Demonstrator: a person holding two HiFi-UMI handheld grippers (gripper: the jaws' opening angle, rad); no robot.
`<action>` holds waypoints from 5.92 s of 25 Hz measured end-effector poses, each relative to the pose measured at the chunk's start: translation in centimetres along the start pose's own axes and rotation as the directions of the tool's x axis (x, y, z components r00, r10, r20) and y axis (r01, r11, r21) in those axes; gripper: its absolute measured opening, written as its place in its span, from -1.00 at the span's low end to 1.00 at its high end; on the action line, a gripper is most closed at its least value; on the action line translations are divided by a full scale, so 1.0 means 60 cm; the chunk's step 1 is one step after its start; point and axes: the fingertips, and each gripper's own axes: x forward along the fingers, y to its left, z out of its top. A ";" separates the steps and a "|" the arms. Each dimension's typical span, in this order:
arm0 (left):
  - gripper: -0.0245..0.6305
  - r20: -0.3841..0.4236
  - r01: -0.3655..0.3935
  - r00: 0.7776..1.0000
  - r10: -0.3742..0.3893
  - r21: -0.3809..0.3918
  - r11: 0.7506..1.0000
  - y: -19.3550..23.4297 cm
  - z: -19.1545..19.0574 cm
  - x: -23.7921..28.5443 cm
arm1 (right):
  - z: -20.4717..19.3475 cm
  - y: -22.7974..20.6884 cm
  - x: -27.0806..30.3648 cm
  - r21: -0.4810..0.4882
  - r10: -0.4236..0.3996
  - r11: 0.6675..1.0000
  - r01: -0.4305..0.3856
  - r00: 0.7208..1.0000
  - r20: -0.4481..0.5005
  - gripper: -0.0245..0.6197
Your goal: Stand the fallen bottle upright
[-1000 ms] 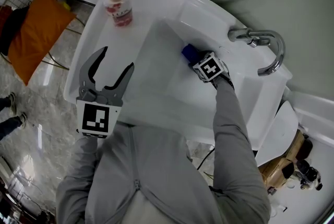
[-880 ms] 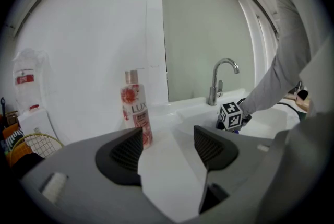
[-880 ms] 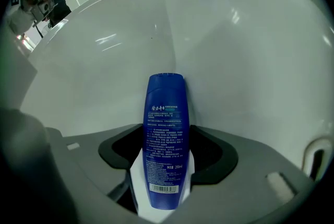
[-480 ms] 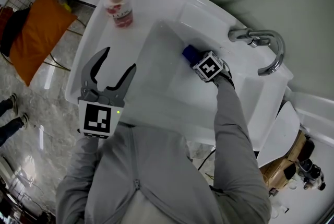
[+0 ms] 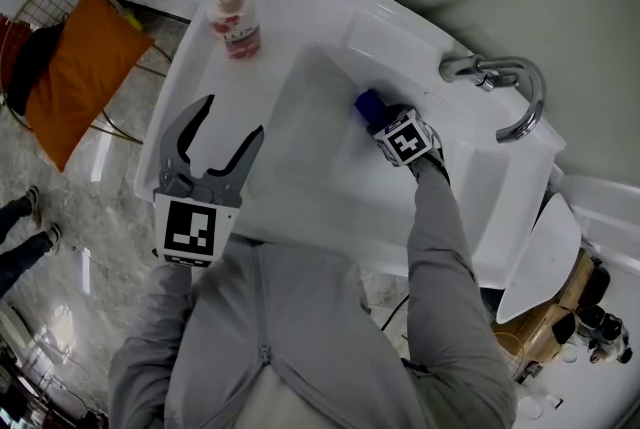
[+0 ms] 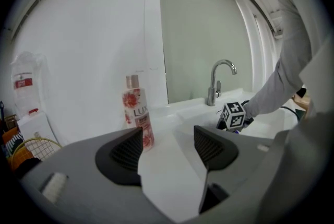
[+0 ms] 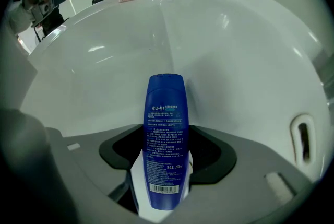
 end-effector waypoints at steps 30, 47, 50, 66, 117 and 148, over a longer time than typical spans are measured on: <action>0.11 0.089 0.050 0.995 -0.053 0.039 0.998 0.040 0.010 -0.095 | 0.176 0.097 -0.229 0.369 -0.270 0.928 0.051 0.775 0.571 -0.08; 0.11 0.048 -0.084 0.995 0.082 0.026 0.996 0.111 -0.022 -0.182 | 0.427 0.244 -0.358 0.127 -0.066 0.986 -0.111 0.439 0.896 -0.08; 0.11 0.035 -0.116 0.993 0.115 0.019 0.993 0.122 -0.031 -0.197 | 0.454 0.266 -0.355 0.086 -0.022 0.987 -0.135 0.419 0.908 -0.08; 0.11 -0.047 -0.243 0.969 0.243 0.021 0.970 0.151 -0.064 -0.257 | 0.549 0.357 -0.315 -0.102 0.176 0.971 -0.216 0.361 0.916 -0.08; 0.11 -0.102 -0.170 0.979 0.176 0.062 0.983 0.099 -0.055 -0.216 | 0.497 0.397 -0.287 -0.212 0.222 0.975 -0.065 0.351 0.910 -0.07; 0.11 0.064 -0.094 0.994 0.091 0.043 0.995 0.104 -0.026 -0.210 | 0.407 0.354 -0.411 0.073 -0.074 0.997 0.018 0.335 0.939 -0.06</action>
